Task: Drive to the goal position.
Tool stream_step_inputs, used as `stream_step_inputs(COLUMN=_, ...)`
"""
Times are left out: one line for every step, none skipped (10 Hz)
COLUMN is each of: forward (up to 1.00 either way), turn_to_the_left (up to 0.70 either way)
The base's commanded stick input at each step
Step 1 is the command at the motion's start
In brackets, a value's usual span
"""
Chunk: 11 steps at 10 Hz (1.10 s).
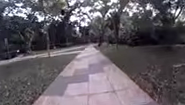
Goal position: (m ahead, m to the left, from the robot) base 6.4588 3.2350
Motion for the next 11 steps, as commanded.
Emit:
stream_step_inputs(forward=0.7, turn_to_the_left=0.0)
stream_step_inputs(forward=0.7, turn_to_the_left=0.0)
stream_step_inputs(forward=0.7, turn_to_the_left=0.0)
stream_step_inputs(forward=0.7, turn_to_the_left=0.0)
stream_step_inputs(forward=0.7, turn_to_the_left=0.0)
stream_step_inputs(forward=0.7, turn_to_the_left=0.0)
stream_step_inputs(forward=0.7, turn_to_the_left=0.0)
stream_step_inputs(forward=0.7, turn_to_the_left=0.0)
stream_step_inputs(forward=0.7, turn_to_the_left=0.0)
stream_step_inputs(forward=0.7, turn_to_the_left=0.0)
stream_step_inputs(forward=0.7, turn_to_the_left=0.0)
